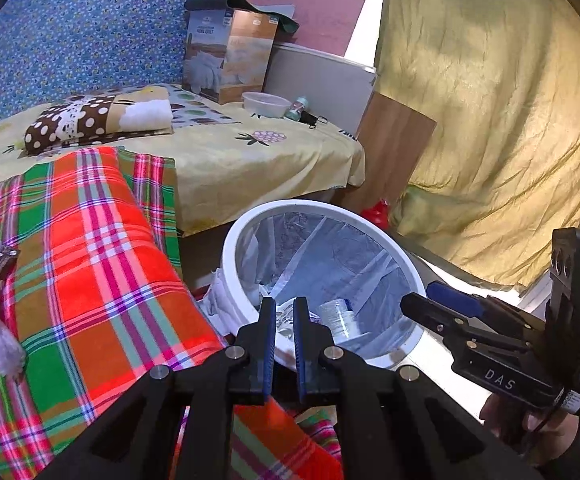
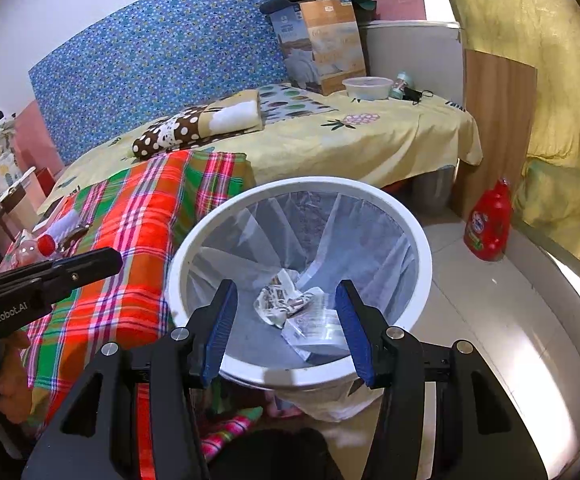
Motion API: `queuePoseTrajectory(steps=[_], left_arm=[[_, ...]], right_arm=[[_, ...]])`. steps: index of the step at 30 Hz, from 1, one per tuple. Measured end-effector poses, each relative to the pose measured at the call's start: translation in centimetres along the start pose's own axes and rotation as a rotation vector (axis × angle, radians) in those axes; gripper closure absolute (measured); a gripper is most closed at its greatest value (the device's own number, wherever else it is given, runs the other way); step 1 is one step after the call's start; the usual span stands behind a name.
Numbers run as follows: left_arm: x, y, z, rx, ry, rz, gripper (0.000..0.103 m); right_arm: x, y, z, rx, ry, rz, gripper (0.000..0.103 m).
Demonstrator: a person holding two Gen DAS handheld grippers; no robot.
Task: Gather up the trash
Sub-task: 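Open the left gripper dropping the paper cup into the bin while the right drops the yogurt cup, then move both open grippers back over the plaid cloth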
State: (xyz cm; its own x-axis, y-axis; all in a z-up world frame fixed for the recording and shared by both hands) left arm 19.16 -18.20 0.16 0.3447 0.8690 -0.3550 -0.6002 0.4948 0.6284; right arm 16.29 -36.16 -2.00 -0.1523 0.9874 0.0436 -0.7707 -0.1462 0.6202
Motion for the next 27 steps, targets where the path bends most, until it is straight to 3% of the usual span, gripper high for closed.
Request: queuePoseTrajectory(steps=[13, 27], left_arm=[[2.1, 4.4, -1.9, -0.032, 0.040, 0.052, 0.095], [7.1, 9.6, -4.9, -0.078, 0.127, 0.184, 0.095]], right_arm=[[4.1, 1.6, -0.2, -0.020, 0.061, 0.074, 0.050], [10.2, 1.4, -0.7, 0.000, 0.160, 0.214, 0.050]])
Point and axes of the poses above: each gripper's, at about its wrist camera, not at the fingertips, and y roughly against the way its jaws point, x to its left, z to its top, the point moved 1 cm from there along -y, roughly the way its jaws point, and after that the axes turned 6 degrees about y, right-handed, at the moved point
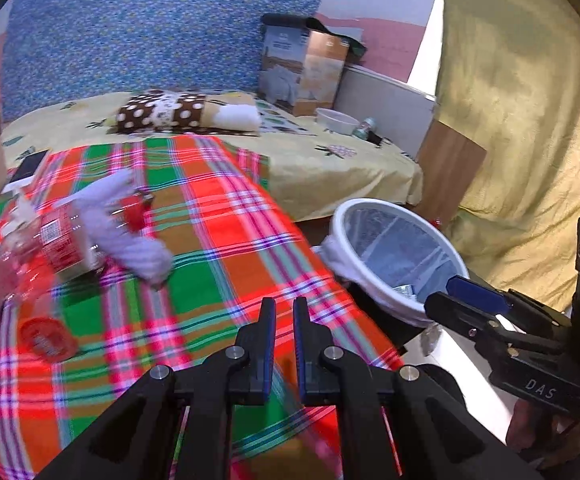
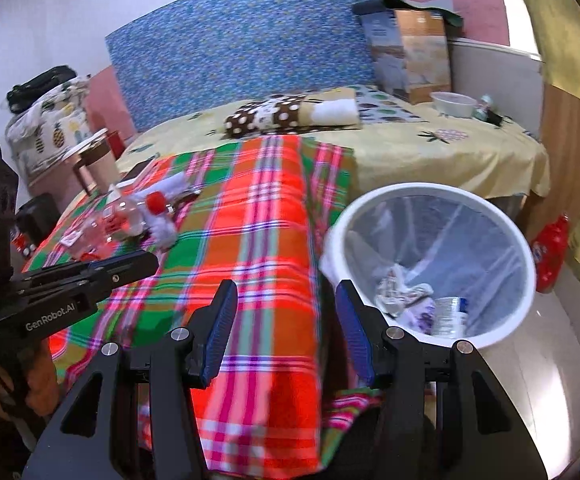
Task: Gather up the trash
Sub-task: 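Move both open grippers back over the plaid cloth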
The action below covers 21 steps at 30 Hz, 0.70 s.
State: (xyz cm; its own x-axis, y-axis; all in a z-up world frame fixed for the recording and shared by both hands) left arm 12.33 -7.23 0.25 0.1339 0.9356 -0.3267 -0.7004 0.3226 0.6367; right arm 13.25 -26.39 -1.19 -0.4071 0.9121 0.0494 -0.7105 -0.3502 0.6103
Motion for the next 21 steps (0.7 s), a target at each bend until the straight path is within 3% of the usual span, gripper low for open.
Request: queuePoseTrajectory(steps=[13, 14, 17, 21], left_arm=[[5.5, 3.1, -0.7, -0.047, 0.080, 0.141, 0.095], [5.9, 3.3, -0.7, -0.050, 0.087, 0.149, 0.093], [7.5, 4.0, -0.7, -0.070, 0.117, 0.179, 0.073], [9.6, 4.6, -0.4, -0.091, 0.158, 0.228, 0.070]], right_arm=[[3.3, -0.8, 0.8, 0.002, 0.058, 0.070, 0.050], [3.4, -0.8, 0.9, 0.001, 0.060, 0.075, 0.050], [3.8, -1.1, 1.2, 0.001, 0.067, 0.093, 0.050], [4.7, -1.6, 1.6, 0.000, 0.088, 0.117, 0.050]])
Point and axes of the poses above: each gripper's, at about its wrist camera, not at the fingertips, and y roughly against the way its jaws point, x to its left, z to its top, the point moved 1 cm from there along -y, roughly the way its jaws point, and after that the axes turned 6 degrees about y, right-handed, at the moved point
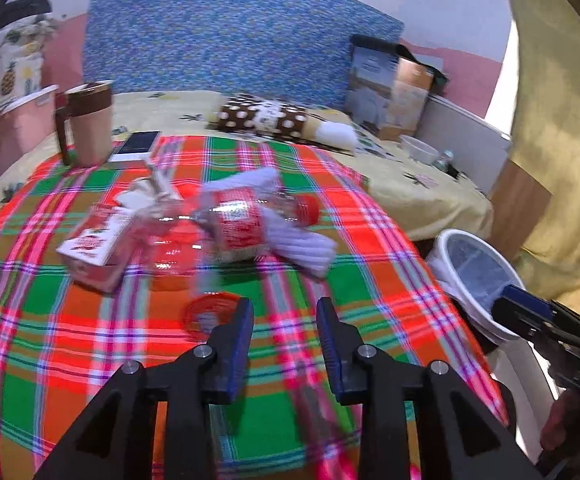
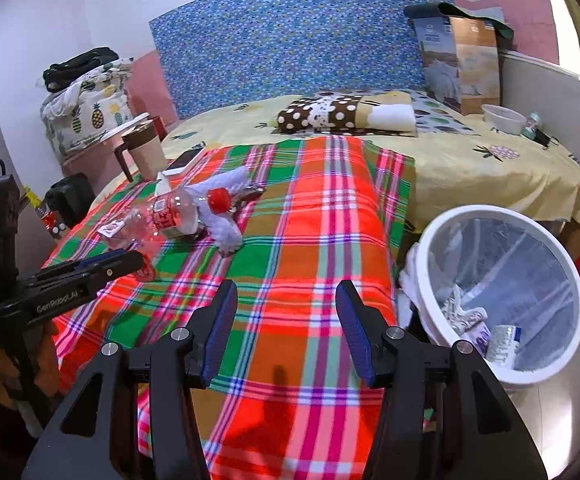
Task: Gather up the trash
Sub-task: 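Move both open grippers back over the plaid cloth, then grasp the clear cup with the red lid with the left gripper, then grasp the white mesh foam sleeve with the right gripper while the left holds the red-lidded cup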
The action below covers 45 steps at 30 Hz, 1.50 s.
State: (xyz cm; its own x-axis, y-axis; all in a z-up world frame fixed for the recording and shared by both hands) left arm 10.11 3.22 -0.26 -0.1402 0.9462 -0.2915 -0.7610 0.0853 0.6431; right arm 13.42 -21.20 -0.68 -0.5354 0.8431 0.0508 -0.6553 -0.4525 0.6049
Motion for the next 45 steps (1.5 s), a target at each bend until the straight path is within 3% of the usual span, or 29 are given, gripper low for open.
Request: queuePoseTrajectory(steps=[5, 11, 23, 38, 40, 41, 42, 45], left_arm=[[2.3, -0.5, 0.5, -0.011, 0.041, 0.059, 0.057], [3.6, -2.3, 0.7, 0.023, 0.067, 0.082, 0.057], [5.1, -5.2, 0.1, 0.110, 0.126, 0.067, 0.057], [6.1, -4.5, -0.4, 0.103, 0.121, 0.000, 0.058], [6.1, -4.4, -0.4, 0.103, 0.118, -0.003, 0.058], [6.1, -4.4, -0.4, 0.103, 0.116, -0.004, 0.058], [6.2, -4.4, -0.4, 0.102, 0.115, -0.005, 0.058], [6.2, -4.3, -0.4, 0.099, 0.110, -0.006, 0.058]], right_arm=[[0.9, -1.0, 0.6, 0.011, 0.029, 0.018, 0.050], [1.3, -2.2, 1.0, 0.030, 0.047, 0.033, 0.050], [2.7, -5.6, 2.1, 0.087, 0.092, 0.079, 0.050], [4.6, -11.3, 4.0, 0.173, 0.168, 0.118, 0.050], [4.8, -11.8, 3.9, 0.188, 0.170, 0.126, 0.054], [4.8, -11.9, 3.8, 0.192, 0.167, 0.133, 0.068], [4.8, -11.8, 3.7, 0.195, 0.162, 0.132, 0.073], [4.6, -10.8, 3.6, 0.177, 0.154, 0.132, 0.079]])
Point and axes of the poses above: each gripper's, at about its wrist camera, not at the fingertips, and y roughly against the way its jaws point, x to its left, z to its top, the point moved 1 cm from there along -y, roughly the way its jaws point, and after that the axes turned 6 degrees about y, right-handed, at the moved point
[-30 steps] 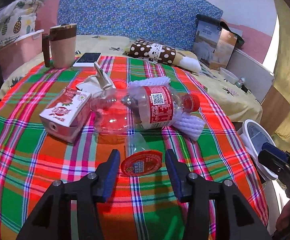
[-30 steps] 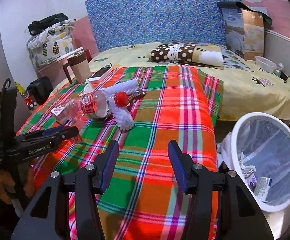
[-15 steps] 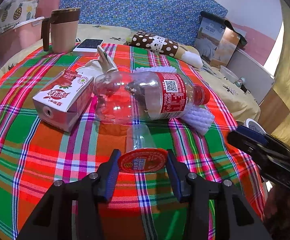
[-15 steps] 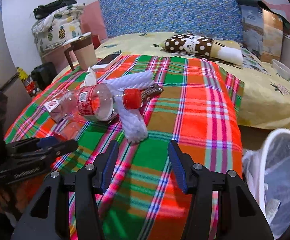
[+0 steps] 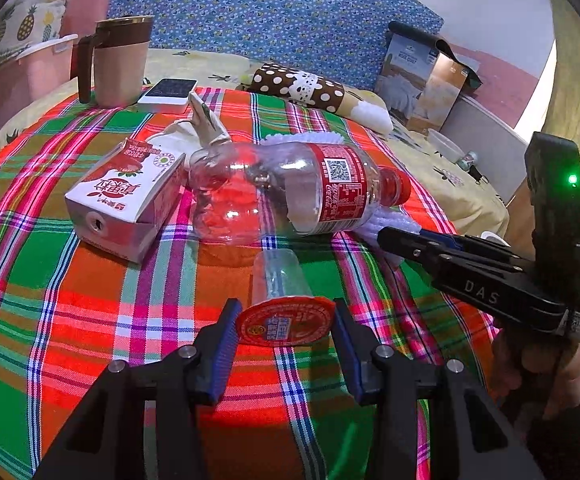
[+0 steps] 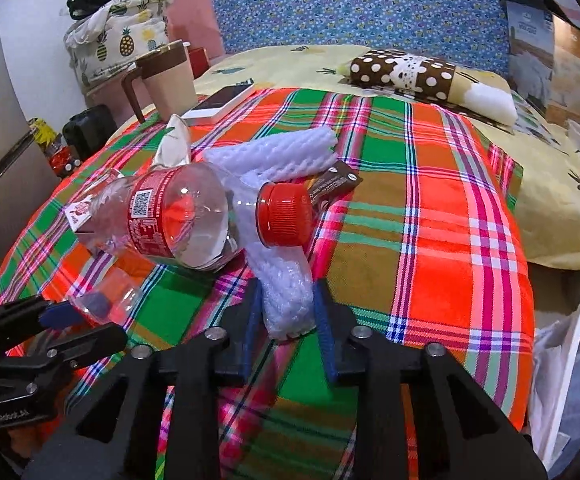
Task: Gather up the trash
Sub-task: 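Grasp the white mesh foam sleeve with the right gripper while the left holds the red-lidded cup, then carry the red-lidded cup in the left gripper and mesh sleeve in the right over the bin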
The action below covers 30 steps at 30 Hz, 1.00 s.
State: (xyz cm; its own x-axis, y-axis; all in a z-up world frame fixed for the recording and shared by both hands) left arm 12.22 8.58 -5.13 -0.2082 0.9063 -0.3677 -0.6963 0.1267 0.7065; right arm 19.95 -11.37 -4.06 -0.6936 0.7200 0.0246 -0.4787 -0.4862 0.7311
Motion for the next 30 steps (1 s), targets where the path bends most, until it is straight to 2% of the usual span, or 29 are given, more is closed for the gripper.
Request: queuePoseTrajectory(steps=[10, 30], left_arm=[[-1.7, 1.5, -1.0, -0.016, -0.033, -0.002, 0.058], [-5.9, 5.1, -2.9, -0.054, -0.106, -0.051, 0.058]], right_arm=[[0.2, 4.6, -3.0, -0.049, -0.053, -0.020, 0.082], [-1.3, 8.4, -3.7, -0.152, -0.103, -0.092, 0.082]])
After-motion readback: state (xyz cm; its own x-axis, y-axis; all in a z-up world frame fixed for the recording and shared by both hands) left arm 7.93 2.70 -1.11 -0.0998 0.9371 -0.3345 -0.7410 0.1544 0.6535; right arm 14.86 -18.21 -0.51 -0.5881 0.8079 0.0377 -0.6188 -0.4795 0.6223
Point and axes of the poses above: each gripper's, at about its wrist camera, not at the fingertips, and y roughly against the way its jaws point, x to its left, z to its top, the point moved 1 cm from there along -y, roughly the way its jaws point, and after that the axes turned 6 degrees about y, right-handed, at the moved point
